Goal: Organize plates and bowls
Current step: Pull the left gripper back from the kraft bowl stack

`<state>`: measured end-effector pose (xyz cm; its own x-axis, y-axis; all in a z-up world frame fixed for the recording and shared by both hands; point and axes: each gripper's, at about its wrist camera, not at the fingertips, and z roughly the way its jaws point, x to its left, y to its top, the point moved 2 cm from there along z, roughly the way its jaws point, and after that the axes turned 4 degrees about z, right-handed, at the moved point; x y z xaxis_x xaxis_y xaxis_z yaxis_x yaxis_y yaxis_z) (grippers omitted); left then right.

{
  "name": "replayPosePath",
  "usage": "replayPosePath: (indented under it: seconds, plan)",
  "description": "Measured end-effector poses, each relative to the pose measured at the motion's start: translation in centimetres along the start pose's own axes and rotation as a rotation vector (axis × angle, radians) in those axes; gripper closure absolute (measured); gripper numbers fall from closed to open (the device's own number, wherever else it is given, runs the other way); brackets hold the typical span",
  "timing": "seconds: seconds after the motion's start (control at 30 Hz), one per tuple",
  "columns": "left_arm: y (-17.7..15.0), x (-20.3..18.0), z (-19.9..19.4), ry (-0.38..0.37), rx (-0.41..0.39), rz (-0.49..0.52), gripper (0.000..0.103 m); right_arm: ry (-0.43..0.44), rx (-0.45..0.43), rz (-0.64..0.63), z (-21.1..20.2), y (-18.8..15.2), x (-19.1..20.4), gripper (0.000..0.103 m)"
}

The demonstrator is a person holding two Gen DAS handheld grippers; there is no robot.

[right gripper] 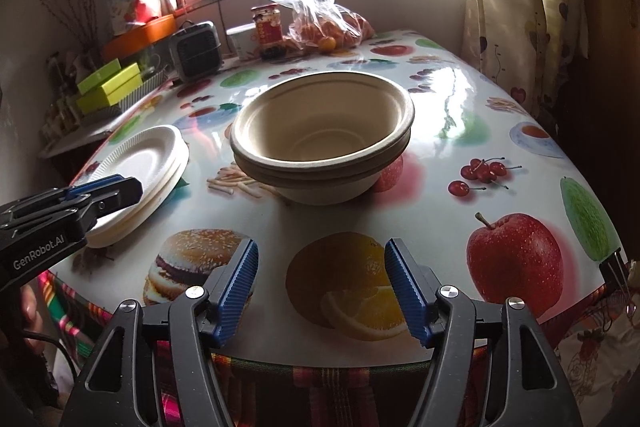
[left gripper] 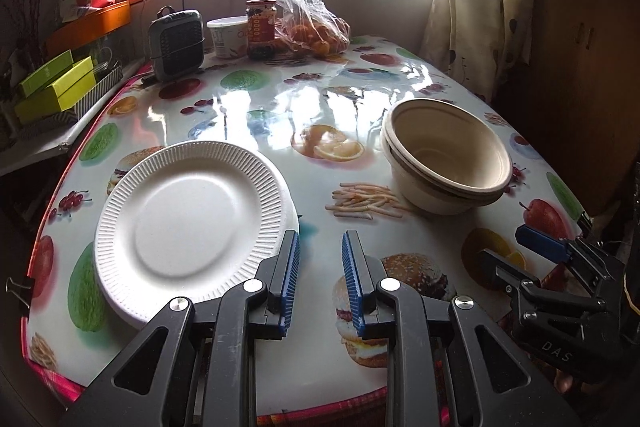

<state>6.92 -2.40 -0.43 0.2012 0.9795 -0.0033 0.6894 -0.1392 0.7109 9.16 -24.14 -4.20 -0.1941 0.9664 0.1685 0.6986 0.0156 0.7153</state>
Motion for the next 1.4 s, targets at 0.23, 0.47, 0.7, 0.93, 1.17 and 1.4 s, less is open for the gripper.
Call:
replayPosePath:
  seconds: [0.23, 0.47, 0.7, 0.93, 1.17, 1.4]
  plan:
    - [-1.3, -0.3, 0.0, -0.004, 0.014, -0.004, 0.08, -0.012, 0.02, -0.015, 0.7, -0.6, 0.4, 0.032]
    - [-1.9, -0.4, -0.3, -0.003, 0.015, -0.012, 0.08, -0.023, 0.029, -0.009, 0.8, -0.9, 0.4, 0.03]
    - [-2.1, -0.8, -0.6, -0.002, 0.012, 0.005, 0.08, -0.02, 0.03, -0.012, 0.8, -1.2, 0.5, 0.03]
    - [-2.2, -0.8, -0.7, 0.009, 0.012, 0.001, 0.08, -0.022, 0.031, -0.015, 0.7, -1.3, 0.6, 0.03]
    - [-2.6, -1.2, -0.6, 0.006, 0.021, 0.008, 0.08, -0.032, 0.037, -0.022, 0.5, -1.7, 0.7, 0.03]
    - [-2.9, -1.2, -0.8, 0.014, 0.021, 0.003, 0.08, -0.045, 0.039, -0.026, 0.6, -1.9, 0.9, 0.027]
